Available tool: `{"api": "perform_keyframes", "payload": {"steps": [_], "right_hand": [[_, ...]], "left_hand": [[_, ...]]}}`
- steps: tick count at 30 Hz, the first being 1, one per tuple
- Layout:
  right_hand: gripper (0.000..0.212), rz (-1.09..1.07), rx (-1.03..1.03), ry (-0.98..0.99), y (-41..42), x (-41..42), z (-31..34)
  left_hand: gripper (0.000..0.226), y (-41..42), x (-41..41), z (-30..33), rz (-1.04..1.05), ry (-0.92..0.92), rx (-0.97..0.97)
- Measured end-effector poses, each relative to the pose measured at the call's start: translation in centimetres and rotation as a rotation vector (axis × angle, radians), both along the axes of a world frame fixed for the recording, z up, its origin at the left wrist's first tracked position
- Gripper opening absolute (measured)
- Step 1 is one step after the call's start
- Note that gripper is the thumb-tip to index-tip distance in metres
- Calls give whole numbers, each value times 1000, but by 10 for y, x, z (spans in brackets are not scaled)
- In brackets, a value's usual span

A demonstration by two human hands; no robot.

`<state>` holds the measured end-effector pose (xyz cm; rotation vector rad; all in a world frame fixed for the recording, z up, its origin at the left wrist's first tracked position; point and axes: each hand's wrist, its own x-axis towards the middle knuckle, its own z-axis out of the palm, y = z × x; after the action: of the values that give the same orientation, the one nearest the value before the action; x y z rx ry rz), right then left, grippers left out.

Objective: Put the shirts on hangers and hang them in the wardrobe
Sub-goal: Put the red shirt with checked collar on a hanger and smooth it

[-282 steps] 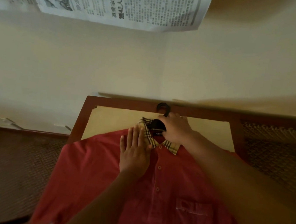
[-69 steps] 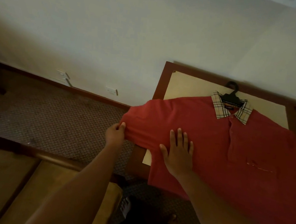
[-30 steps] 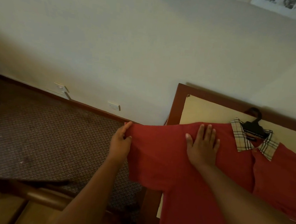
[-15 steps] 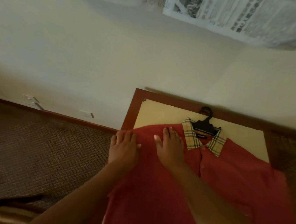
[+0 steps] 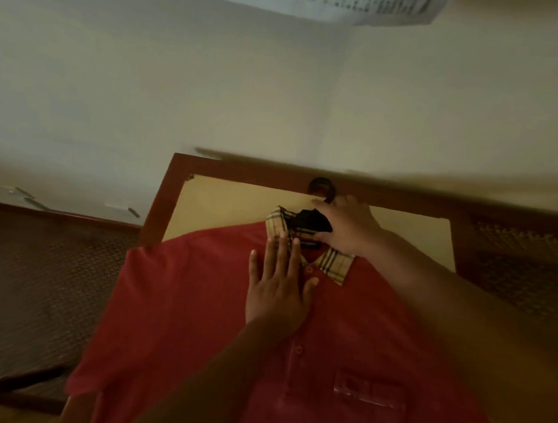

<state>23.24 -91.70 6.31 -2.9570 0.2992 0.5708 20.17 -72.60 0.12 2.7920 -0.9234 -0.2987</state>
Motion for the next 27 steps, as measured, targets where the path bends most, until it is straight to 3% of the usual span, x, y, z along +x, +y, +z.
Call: {"api": "perform_keyframes", "payload": {"steps": [3, 6, 10, 13, 16, 20, 24, 27], "right_hand": [[57, 113, -133, -56, -2, 6, 4], [54, 82, -209, -119, 8, 5, -3], [60, -39, -46, -229, 3, -11, -7], [49, -246, 92, -354, -11, -26, -4], [32, -452, 153, -176, -20, -32, -3], [26, -485, 250, -42, -14, -39, -9], [36, -536, 276, -50, -9, -42, -10], [29, -563, 365, -41, -12, -45, -3]], "left_hand": [[68, -1, -1, 1, 9, -9, 8], [66, -3, -2, 3, 12, 39, 20], [73, -2, 6, 15, 19, 90, -128], [63, -4, 40, 27, 91, 89, -232], [48, -8, 88, 43, 137, 121, -144], [41, -9, 113, 51, -10, 133, 78], [35, -12, 113, 50, 30, 174, 42], [29, -9, 113, 51, 66, 255, -12]]}}
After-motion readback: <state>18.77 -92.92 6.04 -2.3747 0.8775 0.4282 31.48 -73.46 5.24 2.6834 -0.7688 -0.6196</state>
